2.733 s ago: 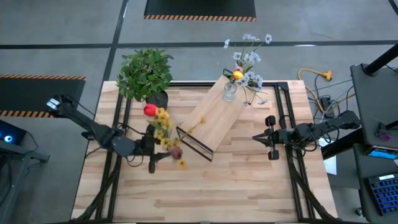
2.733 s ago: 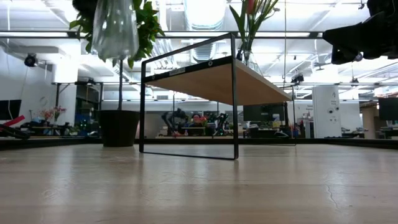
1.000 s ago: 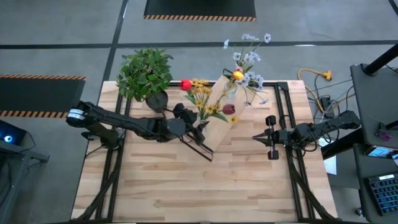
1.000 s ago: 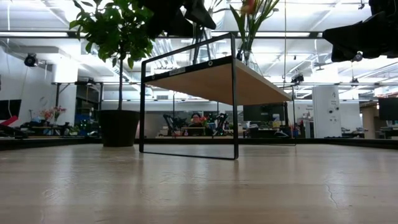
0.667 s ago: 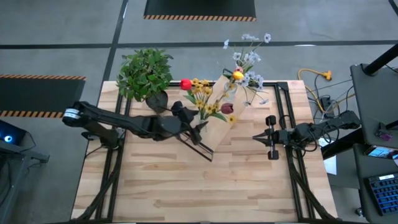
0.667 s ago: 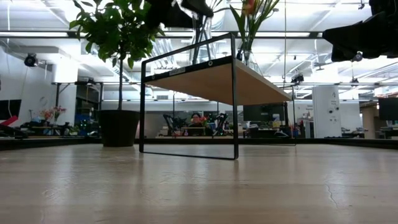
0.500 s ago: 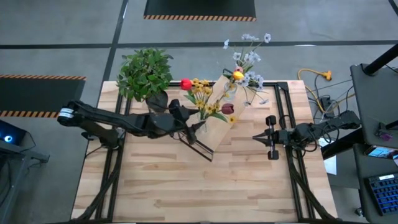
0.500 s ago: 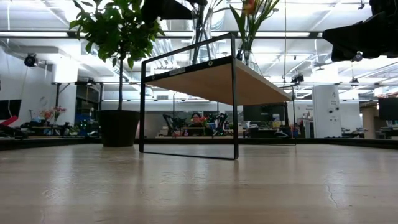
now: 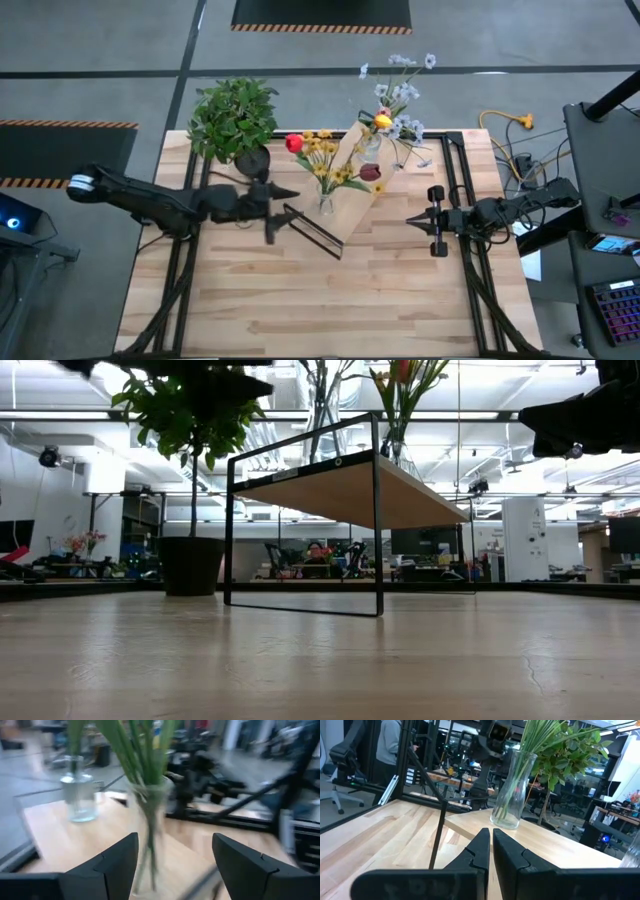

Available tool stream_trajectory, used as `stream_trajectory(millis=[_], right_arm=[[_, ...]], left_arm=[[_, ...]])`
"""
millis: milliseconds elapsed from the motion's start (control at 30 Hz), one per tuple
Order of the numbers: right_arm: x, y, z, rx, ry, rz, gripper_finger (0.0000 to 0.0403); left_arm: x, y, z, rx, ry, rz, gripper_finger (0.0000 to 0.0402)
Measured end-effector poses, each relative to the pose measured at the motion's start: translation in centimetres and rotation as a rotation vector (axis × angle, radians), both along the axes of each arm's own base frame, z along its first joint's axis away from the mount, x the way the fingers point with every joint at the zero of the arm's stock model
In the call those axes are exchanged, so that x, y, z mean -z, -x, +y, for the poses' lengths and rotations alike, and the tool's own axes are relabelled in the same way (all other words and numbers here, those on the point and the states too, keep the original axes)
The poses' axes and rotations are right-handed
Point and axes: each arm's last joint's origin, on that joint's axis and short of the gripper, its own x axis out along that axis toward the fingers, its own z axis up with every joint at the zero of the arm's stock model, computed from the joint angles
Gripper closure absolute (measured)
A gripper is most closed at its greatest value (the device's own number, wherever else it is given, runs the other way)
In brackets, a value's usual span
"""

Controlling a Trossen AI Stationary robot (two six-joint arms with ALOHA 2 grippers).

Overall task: Pick and place flowers into a vace then onto a shelf
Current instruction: Return to Home Position

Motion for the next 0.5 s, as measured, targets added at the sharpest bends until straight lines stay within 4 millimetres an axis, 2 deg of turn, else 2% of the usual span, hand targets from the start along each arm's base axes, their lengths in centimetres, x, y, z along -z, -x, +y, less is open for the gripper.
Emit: stream_trajectory(millis=[267,400,500], right_arm=[[0.0,0.0,0.0,0.001,0.001,0.001,0.039],[0.0,0.0,0.0,0.0,0.001,0.001,0.039],[0.0,0.0,0.0,0.001,0.004,0.001,0.039]], left_arm=[[5.1,4.2,0.1,0.177,0.004,-0.061,0.0164],[6.8,5.2,0.1,0.245,-0.032,-0.129,0.0171],[7.3,5.4,0.9,0.213,-0.041,-0.133,0.019]])
